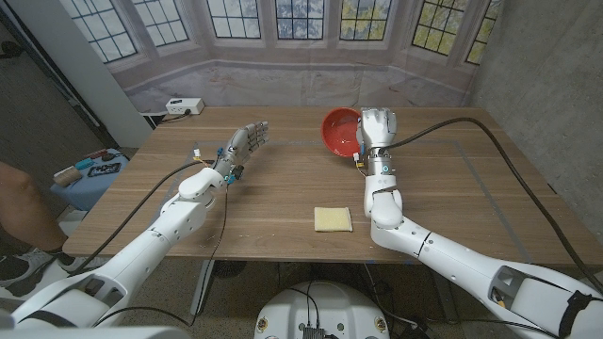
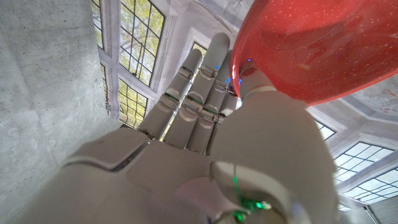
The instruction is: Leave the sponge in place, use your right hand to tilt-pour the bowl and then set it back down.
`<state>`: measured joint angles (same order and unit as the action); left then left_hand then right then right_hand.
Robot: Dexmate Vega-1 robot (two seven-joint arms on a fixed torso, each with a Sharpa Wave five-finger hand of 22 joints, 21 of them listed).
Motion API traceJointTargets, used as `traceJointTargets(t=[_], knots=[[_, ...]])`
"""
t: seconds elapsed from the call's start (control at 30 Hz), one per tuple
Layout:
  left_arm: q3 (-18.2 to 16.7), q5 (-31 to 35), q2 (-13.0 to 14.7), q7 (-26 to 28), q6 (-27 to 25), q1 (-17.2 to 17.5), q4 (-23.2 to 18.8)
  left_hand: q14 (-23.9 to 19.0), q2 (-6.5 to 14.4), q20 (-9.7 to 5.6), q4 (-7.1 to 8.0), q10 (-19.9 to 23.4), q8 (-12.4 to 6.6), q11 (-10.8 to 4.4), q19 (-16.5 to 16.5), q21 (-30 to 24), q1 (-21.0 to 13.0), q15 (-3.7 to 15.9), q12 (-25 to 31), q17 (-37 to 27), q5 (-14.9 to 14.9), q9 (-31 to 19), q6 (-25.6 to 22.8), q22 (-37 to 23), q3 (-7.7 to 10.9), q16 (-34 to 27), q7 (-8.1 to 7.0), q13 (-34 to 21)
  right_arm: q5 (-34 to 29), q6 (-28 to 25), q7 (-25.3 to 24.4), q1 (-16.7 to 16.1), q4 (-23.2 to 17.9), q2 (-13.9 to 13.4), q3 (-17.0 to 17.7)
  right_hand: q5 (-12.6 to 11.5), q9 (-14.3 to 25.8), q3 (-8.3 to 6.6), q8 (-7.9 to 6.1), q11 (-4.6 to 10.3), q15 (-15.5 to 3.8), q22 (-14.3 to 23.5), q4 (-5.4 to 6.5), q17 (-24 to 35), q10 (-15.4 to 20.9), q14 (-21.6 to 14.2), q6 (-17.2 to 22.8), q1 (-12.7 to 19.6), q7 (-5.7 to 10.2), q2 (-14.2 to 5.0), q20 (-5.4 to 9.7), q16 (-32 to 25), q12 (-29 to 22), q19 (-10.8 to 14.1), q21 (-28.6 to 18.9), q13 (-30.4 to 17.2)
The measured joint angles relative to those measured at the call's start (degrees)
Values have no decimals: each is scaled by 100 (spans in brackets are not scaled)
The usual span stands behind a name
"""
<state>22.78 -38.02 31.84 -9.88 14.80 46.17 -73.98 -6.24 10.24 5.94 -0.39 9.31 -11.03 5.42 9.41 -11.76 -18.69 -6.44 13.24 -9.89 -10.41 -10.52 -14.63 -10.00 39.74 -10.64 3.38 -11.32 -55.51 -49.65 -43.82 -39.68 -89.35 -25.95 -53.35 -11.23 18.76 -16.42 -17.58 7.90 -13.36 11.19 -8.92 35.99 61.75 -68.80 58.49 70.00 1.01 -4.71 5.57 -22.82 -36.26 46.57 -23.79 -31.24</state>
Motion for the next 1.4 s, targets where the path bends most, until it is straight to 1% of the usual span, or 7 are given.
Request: traceJointTargets(t=[0.37,0.53,0.77,0.9,1.13,1.17,1.4], knots=[[0,-14,-2,-62,-2,-67,79,0,0,0,0,0,0,0,0,0,0,0,0,0,0,0,0,0,0,0,0,0,123,41,76,-10,-28,-11,33,3,0,24,11,-1,11,1,24,28,0,-10,-5,0,35,0,-14,41,3,-47,-38,1],[3,-28,-11,-90,-25,-85,103,0,0,0,0,0,0,0,0,0,0,0,0,0,0,0,0,0,0,0,0,0,199,48,210,-32,-154,-49,75,4,-1,24,11,-2,21,1,24,53,0,-18,-5,0,35,0,-14,43,4,-47,-58,4],[4,-36,-15,-93,-36,-93,117,0,0,0,0,0,0,0,0,0,0,0,0,0,0,0,0,0,0,0,0,0,382,69,488,-52,-264,-78,113,-24,-3,48,12,0,16,1,48,80,3,-40,-5,0,34,0,-14,91,4,-47,-66,21],[5,-46,-15,-83,-67,-79,114,0,0,0,0,0,0,0,0,0,0,0,0,0,0,0,0,0,0,0,0,0,479,78,644,-94,-477,-144,190,-24,-3,64,12,10,1,1,32,81,13,-25,-5,0,34,0,-46,90,20,-78,-66,9],[4,-46,-9,-83,-67,-40,76,0,0,0,0,0,0,0,0,0,0,0,-33,0,0,0,0,0,0,0,0,0,670,87,913,-94,-477,-144,190,-24,26,86,13,10,1,1,24,106,13,-24,-6,14,33,-14,-46,130,21,-78,-66,-1],[4,-55,-7,-40,-103,-34,70,0,0,0,0,0,0,0,0,0,0,0,-33,0,0,0,0,0,0,0,0,0,713,87,971,-155,-756,-201,293,-24,28,86,17,21,1,1,24,106,2,-24,-6,14,33,-14,-46,131,21,-78,-66,-1],[3,-56,-4,-28,-110,-19,50,0,0,0,0,0,0,0,0,0,0,0,-33,0,0,0,0,0,0,0,0,0,939,68,1250,-186,-880,-220,345,-23,28,87,23,25,2,1,24,133,-3,-23,-7,15,33,-14,-25,153,22,-98,-101,-1]])
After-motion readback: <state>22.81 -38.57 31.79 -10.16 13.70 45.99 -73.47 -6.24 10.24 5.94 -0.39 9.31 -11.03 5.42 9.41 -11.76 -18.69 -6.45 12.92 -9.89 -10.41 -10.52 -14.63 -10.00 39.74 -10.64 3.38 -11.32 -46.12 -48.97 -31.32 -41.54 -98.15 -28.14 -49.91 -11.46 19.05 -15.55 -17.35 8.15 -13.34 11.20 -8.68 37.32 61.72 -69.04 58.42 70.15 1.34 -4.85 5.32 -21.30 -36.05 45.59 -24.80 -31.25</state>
